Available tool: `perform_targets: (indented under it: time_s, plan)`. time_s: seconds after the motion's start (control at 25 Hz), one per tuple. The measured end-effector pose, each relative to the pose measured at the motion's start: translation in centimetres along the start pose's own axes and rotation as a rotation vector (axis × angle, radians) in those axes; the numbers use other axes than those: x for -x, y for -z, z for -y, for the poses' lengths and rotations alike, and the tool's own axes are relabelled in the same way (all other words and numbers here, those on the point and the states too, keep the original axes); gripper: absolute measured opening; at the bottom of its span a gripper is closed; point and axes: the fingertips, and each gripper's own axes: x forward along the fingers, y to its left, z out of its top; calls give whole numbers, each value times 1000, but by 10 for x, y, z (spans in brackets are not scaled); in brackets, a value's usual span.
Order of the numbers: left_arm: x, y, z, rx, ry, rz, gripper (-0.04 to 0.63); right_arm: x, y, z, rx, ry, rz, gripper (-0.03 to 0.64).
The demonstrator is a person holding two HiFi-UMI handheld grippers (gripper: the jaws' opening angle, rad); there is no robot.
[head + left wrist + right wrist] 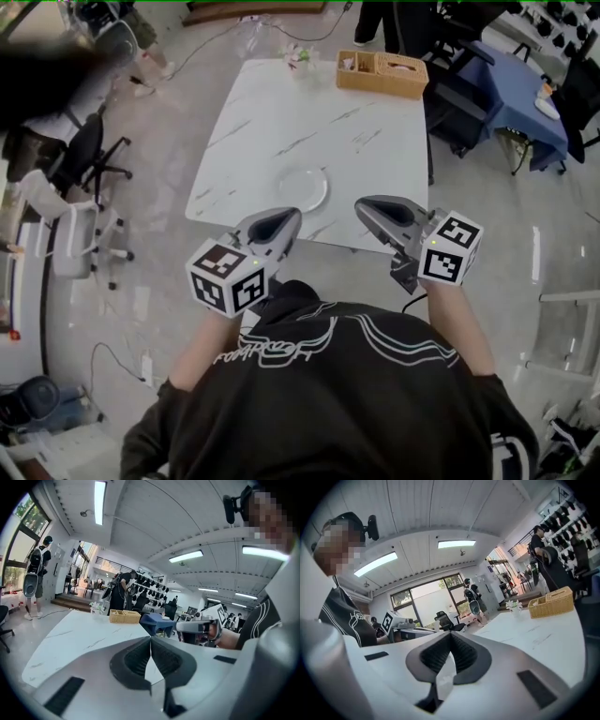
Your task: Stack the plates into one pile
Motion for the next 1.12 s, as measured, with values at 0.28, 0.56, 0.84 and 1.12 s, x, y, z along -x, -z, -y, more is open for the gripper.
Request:
perform_targets:
  time_s: [0.28, 0.56, 0.84, 1.12]
  plan:
    - [12, -14, 23, -31, 10, 36, 25, 14, -7, -30, 86, -19, -19, 26]
    - [18, -17, 48, -53, 11, 43, 25, 33, -12, -46, 87, -26, 4, 26]
    - [23, -15, 62, -79, -6, 53, 25, 44, -10, -53, 105, -32, 11, 26]
    - [22, -12, 55, -65, -18, 43, 23, 41, -9, -48, 84, -25, 21, 26]
